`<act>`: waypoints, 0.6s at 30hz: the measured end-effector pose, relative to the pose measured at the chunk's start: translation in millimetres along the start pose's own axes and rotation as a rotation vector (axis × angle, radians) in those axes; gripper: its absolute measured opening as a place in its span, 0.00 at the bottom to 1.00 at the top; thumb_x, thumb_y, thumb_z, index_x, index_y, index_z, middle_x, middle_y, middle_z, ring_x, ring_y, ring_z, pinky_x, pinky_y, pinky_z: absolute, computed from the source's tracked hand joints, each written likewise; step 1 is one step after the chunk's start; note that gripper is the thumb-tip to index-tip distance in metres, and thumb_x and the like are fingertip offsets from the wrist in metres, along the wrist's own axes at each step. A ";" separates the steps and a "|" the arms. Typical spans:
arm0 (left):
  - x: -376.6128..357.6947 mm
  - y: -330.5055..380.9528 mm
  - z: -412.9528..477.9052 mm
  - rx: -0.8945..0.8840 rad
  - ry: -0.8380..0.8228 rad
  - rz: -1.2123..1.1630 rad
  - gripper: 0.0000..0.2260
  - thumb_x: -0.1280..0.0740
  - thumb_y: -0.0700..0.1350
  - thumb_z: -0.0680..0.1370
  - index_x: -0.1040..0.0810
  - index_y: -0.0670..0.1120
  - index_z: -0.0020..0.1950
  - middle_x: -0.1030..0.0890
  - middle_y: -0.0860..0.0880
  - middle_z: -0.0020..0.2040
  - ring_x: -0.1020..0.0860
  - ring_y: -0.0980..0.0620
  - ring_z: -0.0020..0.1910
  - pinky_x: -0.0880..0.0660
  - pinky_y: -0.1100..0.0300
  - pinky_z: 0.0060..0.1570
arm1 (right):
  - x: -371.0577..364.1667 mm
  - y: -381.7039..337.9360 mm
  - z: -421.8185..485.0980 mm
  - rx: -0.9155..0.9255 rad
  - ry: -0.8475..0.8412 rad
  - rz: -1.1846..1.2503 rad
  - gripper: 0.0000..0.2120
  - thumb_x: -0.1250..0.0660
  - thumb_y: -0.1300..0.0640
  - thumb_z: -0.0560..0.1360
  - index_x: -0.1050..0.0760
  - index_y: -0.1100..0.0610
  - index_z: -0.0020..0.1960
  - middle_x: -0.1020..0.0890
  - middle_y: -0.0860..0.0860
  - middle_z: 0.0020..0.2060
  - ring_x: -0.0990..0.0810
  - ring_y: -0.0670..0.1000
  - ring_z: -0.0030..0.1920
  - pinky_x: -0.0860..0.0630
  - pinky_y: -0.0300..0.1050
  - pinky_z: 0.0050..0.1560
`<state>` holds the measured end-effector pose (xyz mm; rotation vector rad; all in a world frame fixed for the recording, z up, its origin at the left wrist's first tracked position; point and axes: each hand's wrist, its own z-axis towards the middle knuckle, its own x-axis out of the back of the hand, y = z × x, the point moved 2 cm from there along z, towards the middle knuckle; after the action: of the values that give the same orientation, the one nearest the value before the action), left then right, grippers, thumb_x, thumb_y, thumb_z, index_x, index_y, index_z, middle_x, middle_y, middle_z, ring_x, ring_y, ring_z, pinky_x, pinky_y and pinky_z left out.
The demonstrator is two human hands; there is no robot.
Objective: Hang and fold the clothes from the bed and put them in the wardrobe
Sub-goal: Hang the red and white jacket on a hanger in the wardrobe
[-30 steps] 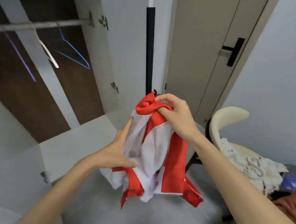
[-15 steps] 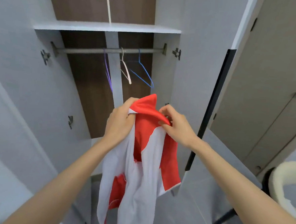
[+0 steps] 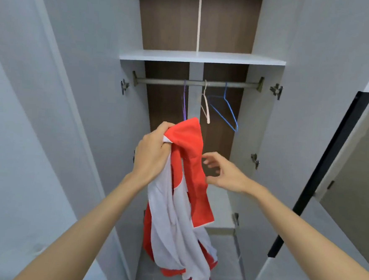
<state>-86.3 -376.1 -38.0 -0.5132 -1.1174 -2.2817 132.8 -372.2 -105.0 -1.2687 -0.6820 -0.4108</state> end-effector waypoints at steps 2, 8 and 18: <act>-5.8 11.3 -4.2 -0.036 -0.079 -0.050 0.19 0.47 0.44 0.69 0.26 0.56 0.56 0.18 0.55 0.48 0.21 0.48 0.48 0.25 0.49 0.48 | -29.3 -5.1 9.7 0.018 -0.057 0.025 0.15 0.27 0.57 0.71 0.26 0.52 0.56 0.22 0.45 0.47 0.24 0.40 0.45 0.28 0.34 0.47; 2.8 -15.7 9.1 0.064 -0.090 -0.046 0.16 0.45 0.46 0.72 0.28 0.60 0.56 0.19 0.56 0.52 0.22 0.48 0.52 0.25 0.50 0.51 | -45.7 19.9 30.5 -0.076 0.158 0.079 0.20 0.37 0.57 0.78 0.38 0.51 0.29 0.34 0.43 0.24 0.37 0.44 0.28 0.37 0.35 0.30; -33.7 -127.2 48.7 0.185 -0.126 0.451 0.38 0.36 0.40 0.76 0.53 0.66 0.75 0.39 0.42 0.66 0.25 0.44 0.40 0.29 0.55 0.33 | 11.9 -18.0 145.6 0.052 0.209 0.129 0.17 0.32 0.54 0.75 0.30 0.55 0.29 0.31 0.44 0.25 0.34 0.41 0.28 0.37 0.33 0.32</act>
<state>-133.8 -262.0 -104.3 -0.7568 -1.1254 -1.7613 95.4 -236.1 -63.1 -1.1938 -0.4294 -0.4098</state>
